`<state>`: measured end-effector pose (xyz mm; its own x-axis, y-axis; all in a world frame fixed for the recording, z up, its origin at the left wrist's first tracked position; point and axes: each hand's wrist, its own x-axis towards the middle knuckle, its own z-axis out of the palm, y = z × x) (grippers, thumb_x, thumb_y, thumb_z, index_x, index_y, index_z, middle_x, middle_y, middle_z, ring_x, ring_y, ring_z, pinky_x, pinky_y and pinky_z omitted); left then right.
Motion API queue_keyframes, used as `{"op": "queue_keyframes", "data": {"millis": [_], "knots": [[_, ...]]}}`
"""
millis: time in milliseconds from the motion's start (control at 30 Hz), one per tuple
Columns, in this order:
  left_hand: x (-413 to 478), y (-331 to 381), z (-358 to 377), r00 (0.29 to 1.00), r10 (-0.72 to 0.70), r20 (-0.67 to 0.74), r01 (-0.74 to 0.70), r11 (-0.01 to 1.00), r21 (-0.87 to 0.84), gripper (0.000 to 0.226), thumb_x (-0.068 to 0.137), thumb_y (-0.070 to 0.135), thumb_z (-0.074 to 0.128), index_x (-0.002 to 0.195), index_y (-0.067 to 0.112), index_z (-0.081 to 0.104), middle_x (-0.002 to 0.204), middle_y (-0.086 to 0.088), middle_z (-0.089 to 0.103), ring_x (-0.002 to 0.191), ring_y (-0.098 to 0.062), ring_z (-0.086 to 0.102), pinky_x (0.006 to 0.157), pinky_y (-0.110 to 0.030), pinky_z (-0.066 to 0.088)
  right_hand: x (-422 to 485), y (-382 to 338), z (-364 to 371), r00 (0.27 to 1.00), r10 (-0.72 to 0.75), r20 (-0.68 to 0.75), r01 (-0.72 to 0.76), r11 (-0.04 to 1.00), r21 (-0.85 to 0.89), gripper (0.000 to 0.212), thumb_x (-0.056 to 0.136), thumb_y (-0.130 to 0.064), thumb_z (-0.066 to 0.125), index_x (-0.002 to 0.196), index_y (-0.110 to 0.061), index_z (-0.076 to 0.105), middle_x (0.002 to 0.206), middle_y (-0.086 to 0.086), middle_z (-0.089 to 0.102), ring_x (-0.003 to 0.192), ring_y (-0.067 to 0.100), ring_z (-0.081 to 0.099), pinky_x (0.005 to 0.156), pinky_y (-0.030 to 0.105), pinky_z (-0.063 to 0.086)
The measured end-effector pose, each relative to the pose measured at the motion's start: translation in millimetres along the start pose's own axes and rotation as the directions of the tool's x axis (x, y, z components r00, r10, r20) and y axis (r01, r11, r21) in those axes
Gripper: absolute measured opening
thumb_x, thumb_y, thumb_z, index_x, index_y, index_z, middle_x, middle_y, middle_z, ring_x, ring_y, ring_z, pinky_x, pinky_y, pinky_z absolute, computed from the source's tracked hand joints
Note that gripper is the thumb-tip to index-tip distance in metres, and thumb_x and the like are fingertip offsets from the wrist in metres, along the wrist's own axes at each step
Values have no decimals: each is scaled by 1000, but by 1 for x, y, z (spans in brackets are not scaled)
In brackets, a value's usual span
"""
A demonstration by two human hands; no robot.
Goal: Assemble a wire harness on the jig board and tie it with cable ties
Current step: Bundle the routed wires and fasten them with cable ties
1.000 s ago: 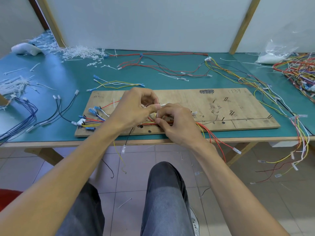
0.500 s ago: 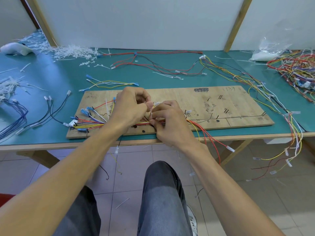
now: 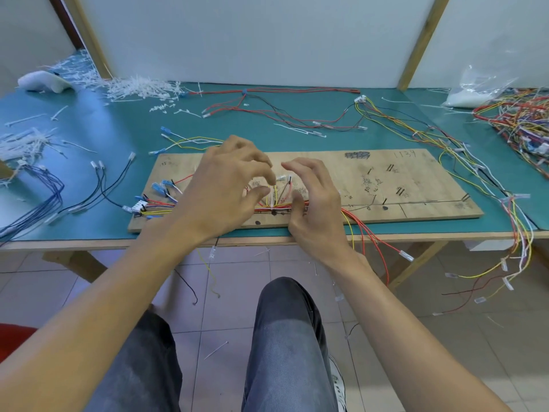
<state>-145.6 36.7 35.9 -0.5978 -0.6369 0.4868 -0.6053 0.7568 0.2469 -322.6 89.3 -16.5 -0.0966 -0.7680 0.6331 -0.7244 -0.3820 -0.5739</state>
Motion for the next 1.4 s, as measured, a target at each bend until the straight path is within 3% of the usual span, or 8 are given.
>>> {"op": "queue_keyframes", "data": {"millis": [133, 233, 433, 767, 967, 1067, 1233, 1400], "knots": [[-11, -17, -11, 946, -259, -194, 242, 965, -105, 21, 90, 9, 73, 93, 28, 80, 96, 24, 68, 107, -8, 52, 94, -25, 41, -6, 10, -20, 991, -99, -88, 87, 987, -131, 32, 86, 14, 67, 108, -7, 77, 108, 6, 68, 108, 30, 59, 100, 19, 39], [-17, -23, -18, 923, -355, -148, 334, 931, -150, 12, 89, 22, 77, 94, 33, 78, 84, 44, 55, 94, 12, 49, 81, -6, 33, -2, 24, -42, 999, 33, 1, -32, 987, -160, 14, 90, -8, 78, 102, -15, 80, 102, -1, 71, 105, 27, 59, 96, 25, 42], [-14, -6, -3, 974, -215, 63, 214, 976, 34, 14, 88, 24, 78, 97, 33, 76, 100, 10, 68, 114, -21, 51, 97, -52, 45, -8, 43, -58, 977, 128, 169, -101, 982, -157, 9, 97, -19, 75, 101, -16, 82, 99, -4, 71, 100, 18, 60, 92, 39, 49], [-14, -19, -18, 923, -347, -167, 353, 935, 9, 50, 76, -9, 45, 96, 22, 80, 108, -1, 68, 110, -29, 50, 96, -32, 39, -8, 52, -72, 950, 103, 294, -81, 993, -88, 27, 98, 6, 63, 109, -11, 80, 106, -1, 70, 98, 13, 64, 91, 29, 51], [-16, -18, -33, 824, -462, -328, 410, 886, -218, 57, 79, -14, 43, 104, 23, 77, 101, 9, 74, 88, -2, 59, 80, -5, 38, -6, 55, -74, 950, 138, 278, -131, 990, -43, 33, 91, 13, 68, 109, -13, 79, 102, -8, 70, 87, 2, 63, 81, 7, 43], [-21, -5, -26, 892, -312, -326, 276, 949, -153, 42, 81, -14, 55, 99, 18, 76, 98, 8, 72, 96, -13, 62, 88, -19, 46, -5, 57, -74, 953, 159, 257, -160, 987, -18, 35, 90, 12, 70, 108, -16, 80, 100, -9, 70, 87, 9, 64, 81, 13, 47], [-26, 26, 11, 991, 120, 65, -130, 976, 174, 34, 82, 4, 65, 111, 20, 74, 112, 10, 72, 117, -20, 58, 95, -43, 42, -4, 59, -77, 945, 176, 275, -183, 983, -2, 38, 90, 11, 70, 110, -19, 80, 99, -10, 73, 88, 11, 65, 80, 13, 48], [-18, 38, 42, 971, 125, 201, -187, 927, 326, 35, 88, 19, 57, 121, 27, 65, 126, 15, 65, 132, -14, 44, 106, -42, 25, -6, 59, -80, 940, 216, 265, -215, 976, -37, 40, 92, 8, 70, 111, -26, 78, 98, -15, 73, 89, 9, 65, 79, 10, 47]]}}
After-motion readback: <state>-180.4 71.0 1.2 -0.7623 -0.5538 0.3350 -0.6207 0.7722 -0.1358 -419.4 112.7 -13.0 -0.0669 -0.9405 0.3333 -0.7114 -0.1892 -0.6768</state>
